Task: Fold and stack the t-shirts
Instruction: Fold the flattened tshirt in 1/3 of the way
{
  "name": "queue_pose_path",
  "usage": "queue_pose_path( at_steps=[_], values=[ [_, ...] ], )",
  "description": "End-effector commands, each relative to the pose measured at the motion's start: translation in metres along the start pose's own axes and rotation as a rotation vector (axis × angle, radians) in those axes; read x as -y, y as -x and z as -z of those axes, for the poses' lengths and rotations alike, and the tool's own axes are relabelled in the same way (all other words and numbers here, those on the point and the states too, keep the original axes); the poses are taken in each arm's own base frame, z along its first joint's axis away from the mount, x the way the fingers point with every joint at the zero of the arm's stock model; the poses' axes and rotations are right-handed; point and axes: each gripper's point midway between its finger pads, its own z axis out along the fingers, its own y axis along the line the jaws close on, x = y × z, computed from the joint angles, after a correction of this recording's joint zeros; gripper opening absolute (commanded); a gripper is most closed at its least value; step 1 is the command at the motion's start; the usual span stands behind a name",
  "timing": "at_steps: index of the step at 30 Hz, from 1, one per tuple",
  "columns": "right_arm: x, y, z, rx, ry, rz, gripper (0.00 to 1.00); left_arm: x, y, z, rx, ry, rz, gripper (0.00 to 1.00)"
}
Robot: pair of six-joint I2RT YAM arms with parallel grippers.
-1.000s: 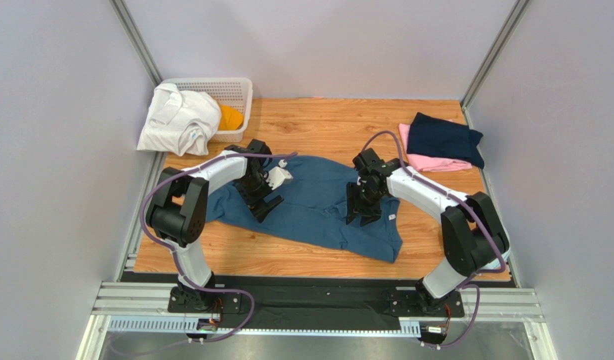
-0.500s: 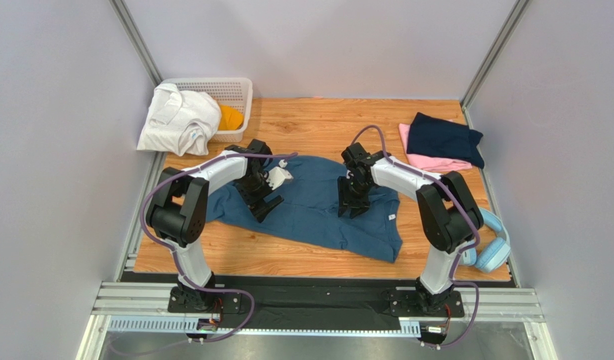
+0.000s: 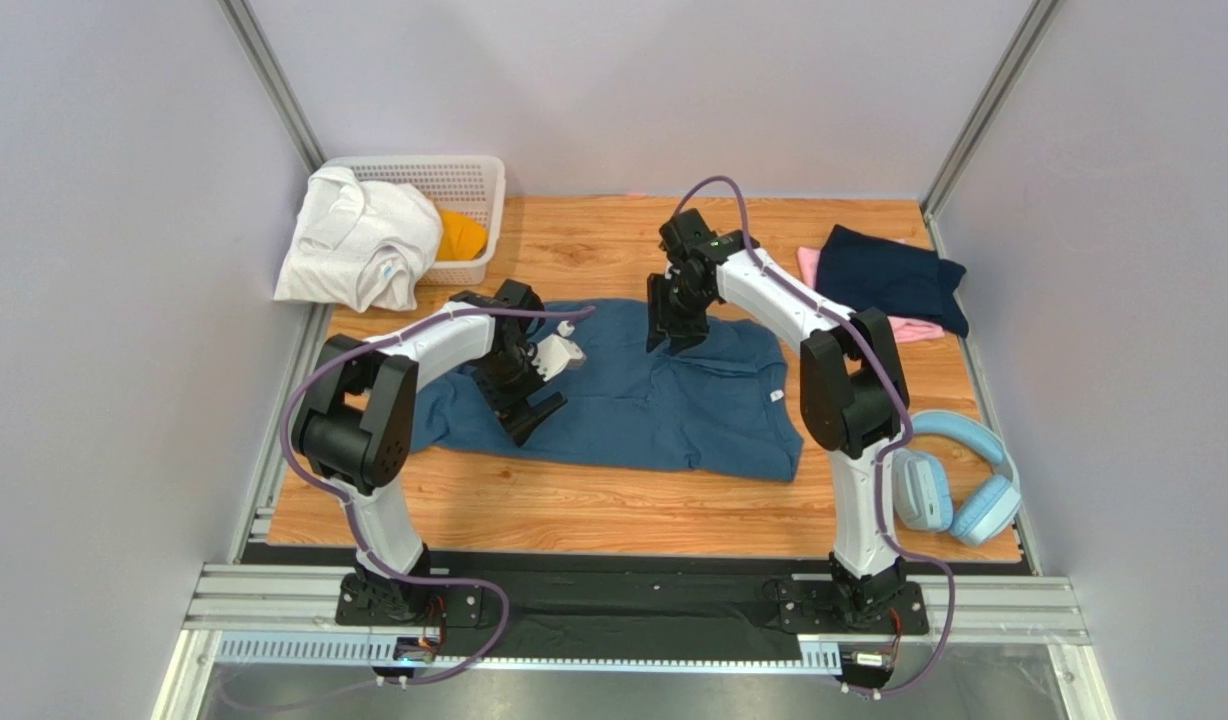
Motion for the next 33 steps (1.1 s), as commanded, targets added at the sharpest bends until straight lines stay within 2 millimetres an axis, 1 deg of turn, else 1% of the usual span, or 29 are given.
queue_pose_path(
  at_steps=[1, 2, 4, 5, 6, 7, 8, 9, 11, 12, 13, 14, 15, 16, 17, 18, 19, 20, 21, 22, 23, 25, 27, 29, 30, 31, 32, 33],
  values=[
    [-0.003, 0.02, 0.02, 0.036, 0.004, 0.011, 0.47, 0.001, 0.004, 0.007, 0.032, 0.016, -0.025, 1.0],
    [-0.005, 0.022, 0.027, 0.054, 0.007, 0.018, 0.52, 0.001, 0.004, 0.006, 0.031, 0.015, -0.025, 1.0],
    [-0.001, 0.024, 0.036, 0.079, -0.009, 0.019, 0.55, 0.002, 0.004, 0.006, 0.031, 0.012, -0.026, 1.0],
    [0.002, 0.02, 0.037, 0.076, -0.016, 0.014, 0.59, 0.002, 0.003, 0.004, 0.027, 0.007, -0.024, 1.0],
    [0.001, 0.021, 0.049, 0.102, -0.01, 0.014, 0.62, 0.001, 0.003, 0.004, 0.026, 0.01, -0.025, 1.0],
    [0.004, 0.019, 0.053, 0.109, -0.015, 0.006, 0.63, 0.002, 0.003, 0.004, 0.026, 0.008, -0.024, 1.0],
    [0.007, 0.012, 0.052, 0.101, -0.023, 0.002, 0.63, 0.001, 0.003, 0.003, 0.023, 0.008, -0.025, 1.0],
    [0.008, 0.01, 0.062, 0.123, -0.02, 0.002, 0.64, 0.001, 0.003, 0.002, 0.021, 0.006, -0.024, 1.0],
    [0.011, 0.004, 0.068, 0.136, -0.029, -0.013, 0.63, 0.001, 0.004, 0.002, 0.023, 0.006, -0.026, 1.0],
    [0.02, -0.012, 0.062, 0.101, -0.045, -0.031, 0.62, 0.001, 0.004, 0.002, 0.023, 0.004, -0.025, 1.0],
    [0.014, -0.018, 0.074, 0.118, -0.011, -0.036, 0.62, 0.001, 0.005, 0.001, 0.024, 0.006, -0.022, 1.0],
    [0.013, -0.024, 0.075, 0.125, 0.01, -0.066, 0.6, -0.001, 0.006, 0.001, 0.026, 0.012, -0.021, 1.0],
    [0.021, -0.046, 0.064, 0.08, 0.004, -0.095, 0.6, -0.001, 0.006, 0.0, 0.023, 0.013, -0.019, 1.0],
    [0.022, -0.059, 0.063, 0.067, 0.021, -0.113, 0.59, -0.001, 0.007, 0.0, 0.024, 0.014, -0.018, 1.0],
    [0.019, -0.061, 0.069, 0.1, 0.049, -0.123, 0.58, -0.002, 0.009, -0.001, 0.025, 0.012, -0.018, 1.0],
    [0.02, -0.07, 0.066, 0.094, 0.059, -0.161, 0.57, -0.002, 0.009, -0.001, 0.025, 0.014, -0.018, 1.0],
    [0.033, -0.094, 0.053, 0.041, 0.036, -0.189, 0.57, -0.002, 0.01, -0.003, 0.025, 0.014, -0.018, 1.0],
    [0.033, -0.096, 0.052, 0.061, 0.051, -0.204, 0.57, -0.002, 0.011, -0.004, 0.021, 0.013, -0.014, 1.0],
    [0.037, -0.106, 0.046, 0.04, 0.042, -0.232, 0.57, -0.003, 0.012, -0.005, 0.021, 0.018, -0.015, 1.0],
    [0.042, -0.112, 0.041, 0.031, 0.031, -0.242, 0.57, -0.004, 0.014, -0.005, 0.021, 0.021, -0.016, 1.0],
    [0.049, -0.124, 0.03, -0.006, 0.012, -0.254, 0.56, -0.006, 0.015, -0.007, 0.015, 0.024, -0.017, 1.0],
    [0.055, -0.131, 0.02, -0.039, -0.013, -0.267, 0.53, -0.009, 0.016, -0.007, 0.012, 0.034, -0.015, 1.0],
    [0.061, -0.133, 0.009, -0.058, -0.045, -0.273, 0.53, -0.01, 0.017, -0.007, 0.01, 0.038, -0.015, 1.0],
    [0.067, -0.129, 0.005, -0.053, -0.077, -0.263, 0.52, -0.013, 0.017, -0.006, 0.006, 0.052, -0.013, 1.0],
    [0.072, -0.13, -0.001, -0.07, -0.106, -0.266, 0.52, -0.014, 0.017, -0.005, 0.006, 0.057, -0.017, 1.0],
    [0.078, -0.129, -0.003, -0.067, -0.144, -0.267, 0.51, -0.015, 0.015, -0.004, 0.0, 0.066, -0.018, 1.0],
    [0.085, -0.133, -0.004, -0.09, -0.179, -0.272, 0.5, -0.015, 0.014, -0.004, -0.003, 0.07, -0.021, 1.0],
    [0.088, -0.131, -0.003, -0.094, -0.202, -0.277, 0.49, -0.016, 0.014, -0.004, -0.002, 0.074, -0.023, 1.0]
  ],
)
